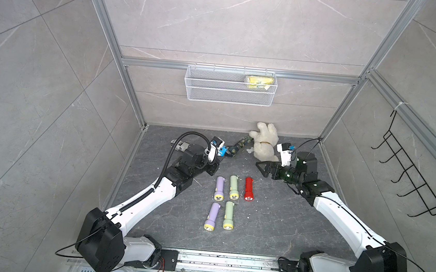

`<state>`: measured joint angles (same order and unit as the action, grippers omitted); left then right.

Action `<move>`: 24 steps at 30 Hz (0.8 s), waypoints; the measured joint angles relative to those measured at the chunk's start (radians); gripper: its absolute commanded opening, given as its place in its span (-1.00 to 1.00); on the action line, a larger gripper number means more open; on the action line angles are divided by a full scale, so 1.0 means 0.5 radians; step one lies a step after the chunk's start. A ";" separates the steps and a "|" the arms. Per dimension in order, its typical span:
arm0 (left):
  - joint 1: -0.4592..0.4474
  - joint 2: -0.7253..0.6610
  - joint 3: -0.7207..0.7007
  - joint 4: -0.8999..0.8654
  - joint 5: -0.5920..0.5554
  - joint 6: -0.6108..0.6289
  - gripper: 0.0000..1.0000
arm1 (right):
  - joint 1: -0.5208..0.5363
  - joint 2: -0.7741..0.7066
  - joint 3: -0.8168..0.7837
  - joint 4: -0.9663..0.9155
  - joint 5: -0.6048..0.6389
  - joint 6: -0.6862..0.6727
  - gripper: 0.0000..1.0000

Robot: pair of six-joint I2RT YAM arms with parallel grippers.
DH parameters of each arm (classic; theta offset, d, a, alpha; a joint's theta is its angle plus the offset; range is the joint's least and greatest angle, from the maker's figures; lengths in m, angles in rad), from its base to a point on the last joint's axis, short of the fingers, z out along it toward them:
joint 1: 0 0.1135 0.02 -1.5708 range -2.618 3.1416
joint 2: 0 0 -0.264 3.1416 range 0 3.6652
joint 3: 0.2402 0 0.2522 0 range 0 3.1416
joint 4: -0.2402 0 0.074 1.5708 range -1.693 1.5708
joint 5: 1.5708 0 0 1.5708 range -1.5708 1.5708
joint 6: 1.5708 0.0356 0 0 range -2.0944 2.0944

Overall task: Close the plug at the bottom of the flashlight
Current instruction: Pick up the flashlight from the center of the board.

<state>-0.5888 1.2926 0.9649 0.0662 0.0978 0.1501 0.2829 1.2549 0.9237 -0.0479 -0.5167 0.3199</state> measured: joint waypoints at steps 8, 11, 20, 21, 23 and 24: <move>0.061 -0.021 -0.401 0.574 0.570 -0.047 -1.00 | 0.196 -0.005 0.171 0.092 -0.295 -0.057 0.80; 0.138 -0.014 -0.489 0.789 0.793 -0.165 -1.00 | 0.244 -0.006 0.192 0.091 -0.362 -0.072 0.75; 0.175 0.112 -0.575 1.337 1.160 -0.386 -1.00 | 0.367 0.053 0.285 0.043 -0.467 -0.154 0.67; 0.175 0.118 -0.575 1.353 1.181 -0.392 -1.00 | 0.367 0.065 0.293 0.040 -0.476 -0.158 0.66; 0.175 0.121 -0.575 1.370 1.224 -0.401 -1.00 | 0.367 0.094 0.312 0.024 -0.495 -0.165 0.62; 0.175 0.121 -0.575 1.376 1.238 -0.402 -1.00 | 0.367 0.107 0.323 0.018 -0.504 -0.169 0.61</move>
<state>-0.5014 1.3529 0.6777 0.7544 0.7166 -0.0509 0.4664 1.3083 1.0851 -0.0387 -0.7689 0.2352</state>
